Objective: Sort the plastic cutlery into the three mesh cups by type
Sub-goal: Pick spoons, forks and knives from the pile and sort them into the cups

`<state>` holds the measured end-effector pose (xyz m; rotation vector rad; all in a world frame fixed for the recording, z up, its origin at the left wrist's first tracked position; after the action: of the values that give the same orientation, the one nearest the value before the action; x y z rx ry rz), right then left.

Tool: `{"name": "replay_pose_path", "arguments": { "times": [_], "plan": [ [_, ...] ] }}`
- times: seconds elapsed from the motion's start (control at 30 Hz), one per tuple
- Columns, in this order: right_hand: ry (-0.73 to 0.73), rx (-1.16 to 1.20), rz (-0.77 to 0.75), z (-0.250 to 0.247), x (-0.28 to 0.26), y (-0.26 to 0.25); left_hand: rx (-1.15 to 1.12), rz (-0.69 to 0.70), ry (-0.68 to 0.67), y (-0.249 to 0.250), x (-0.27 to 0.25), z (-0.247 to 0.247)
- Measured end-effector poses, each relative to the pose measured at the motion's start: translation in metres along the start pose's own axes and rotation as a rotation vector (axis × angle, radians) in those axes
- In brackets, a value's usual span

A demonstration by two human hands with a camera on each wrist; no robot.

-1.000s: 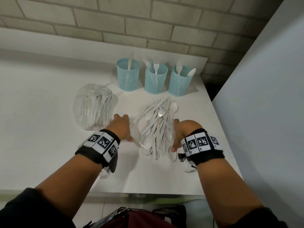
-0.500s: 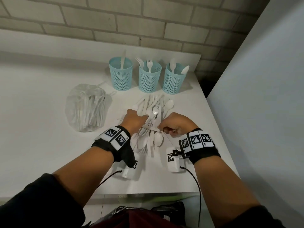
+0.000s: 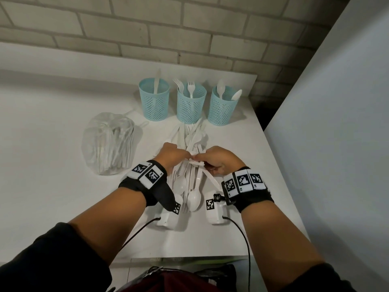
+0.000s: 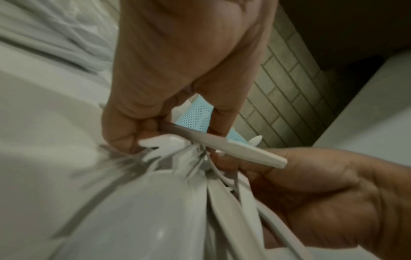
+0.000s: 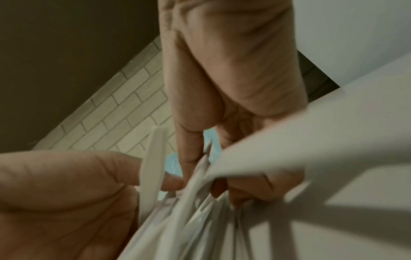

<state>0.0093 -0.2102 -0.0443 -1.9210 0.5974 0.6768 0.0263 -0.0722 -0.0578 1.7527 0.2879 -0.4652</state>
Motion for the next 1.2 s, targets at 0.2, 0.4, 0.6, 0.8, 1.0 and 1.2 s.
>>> {"name": "replay_pose_path", "arguments": {
  "times": [0.2, 0.4, 0.6, 0.8, 1.0, 1.2],
  "plan": [
    [-0.027, -0.026, -0.103, -0.014, -0.002, -0.011, -0.003, 0.081, 0.039, 0.006, 0.005, -0.015],
    [-0.055, 0.058, -0.197, -0.025, 0.001, -0.022, 0.086, 0.151, 0.083, 0.018, 0.003, -0.026],
    [-0.032, 0.202, -0.364, -0.030, 0.000, -0.035, 0.127, 0.343, 0.214, 0.037, -0.002, -0.034],
    [0.110, 0.214, -0.534, -0.026, 0.000, -0.054, 0.178, 0.580, 0.299, 0.058, -0.007, -0.036],
    [0.160, 0.300, -0.567, -0.022, 0.004, -0.070, 0.125, 0.630, 0.309, 0.071, -0.003, -0.044],
    [0.172, 0.344, -0.639, -0.020, 0.005, -0.078, 0.180, 0.701, 0.289, 0.080, -0.005, -0.047]
  ]
}}
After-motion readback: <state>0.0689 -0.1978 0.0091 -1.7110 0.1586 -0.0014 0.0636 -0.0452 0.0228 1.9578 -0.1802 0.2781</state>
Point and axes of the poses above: each hand's wrist, its own x-axis towards the middle knuckle, its own z-axis out of the palm, y = z × x, the point moved 3 cm from there along x, towards the middle knuckle, and after that the axes turned 6 degrees about z, right-handed, at the moved point
